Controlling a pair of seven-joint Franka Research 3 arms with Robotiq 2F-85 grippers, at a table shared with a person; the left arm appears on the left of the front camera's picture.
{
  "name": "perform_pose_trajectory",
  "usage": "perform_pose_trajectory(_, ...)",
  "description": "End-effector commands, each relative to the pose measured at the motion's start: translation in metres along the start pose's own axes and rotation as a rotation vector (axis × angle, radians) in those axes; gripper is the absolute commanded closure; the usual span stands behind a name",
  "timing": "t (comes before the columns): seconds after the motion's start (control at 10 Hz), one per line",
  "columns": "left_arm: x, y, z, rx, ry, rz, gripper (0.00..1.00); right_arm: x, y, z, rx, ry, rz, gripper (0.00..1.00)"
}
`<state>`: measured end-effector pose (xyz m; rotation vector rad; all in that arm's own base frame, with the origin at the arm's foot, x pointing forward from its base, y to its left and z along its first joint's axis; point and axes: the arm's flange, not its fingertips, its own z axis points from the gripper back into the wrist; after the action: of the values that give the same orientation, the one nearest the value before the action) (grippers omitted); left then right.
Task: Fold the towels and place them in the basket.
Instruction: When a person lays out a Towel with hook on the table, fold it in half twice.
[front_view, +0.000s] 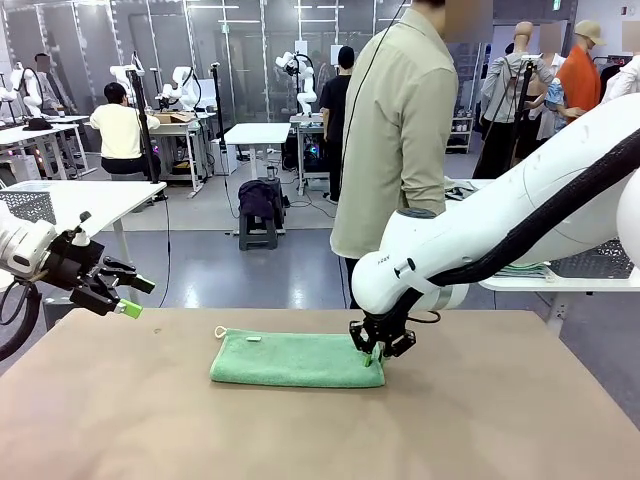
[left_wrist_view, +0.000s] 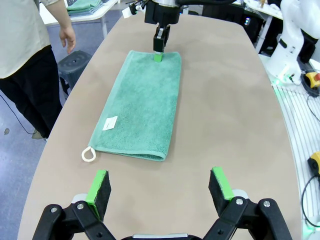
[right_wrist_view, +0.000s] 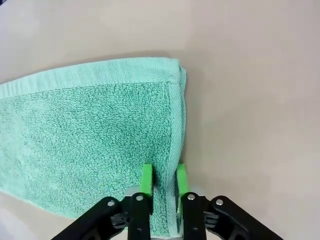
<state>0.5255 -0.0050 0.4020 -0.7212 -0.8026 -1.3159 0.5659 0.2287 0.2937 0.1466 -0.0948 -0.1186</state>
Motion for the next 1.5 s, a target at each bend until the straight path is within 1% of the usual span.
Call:
perform_pose_trajectory(0.0,0.000,0.000,0.001,-0.003,0.007,0.006,0.00,-0.002,0.005,0.000,-0.052,-0.013,-0.026,0.92)
perform_pose_trajectory(0.1,0.000,0.000,0.001,-0.003,0.007,0.006,0.00,-0.002,0.005,0.001,-0.048,-0.015,-0.035,1.00)
perform_pose_trajectory(0.2,0.000,0.000,0.001,-0.003,0.007,0.006,0.00,0.000,0.001,0.000,-0.003,-0.001,0.005,1.00)
perform_pose_trajectory(0.6,0.000,0.000,0.001,-0.003,0.007,0.006,0.00,0.000,0.001,0.000,-0.003,-0.001,0.005,1.00)
perform_pose_trajectory(0.7,0.000,0.000,0.001,-0.003,0.007,0.006,0.00,-0.001,0.002,0.000,-0.003,-0.002,0.007,0.96)
perform_pose_trajectory(1.1,0.000,0.000,0.001,-0.003,0.007,0.006,0.00,-0.006,0.001,0.045,-0.100,-0.073,0.045,0.96)
perform_pose_trajectory(1.3,0.000,0.000,0.001,-0.003,0.007,0.006,0.00,-0.005,0.001,0.061,-0.154,-0.077,0.042,0.96)
perform_pose_trajectory(1.4,0.000,0.000,0.001,-0.003,0.007,0.006,0.00,-0.007,0.007,0.067,-0.180,-0.076,0.046,0.96)
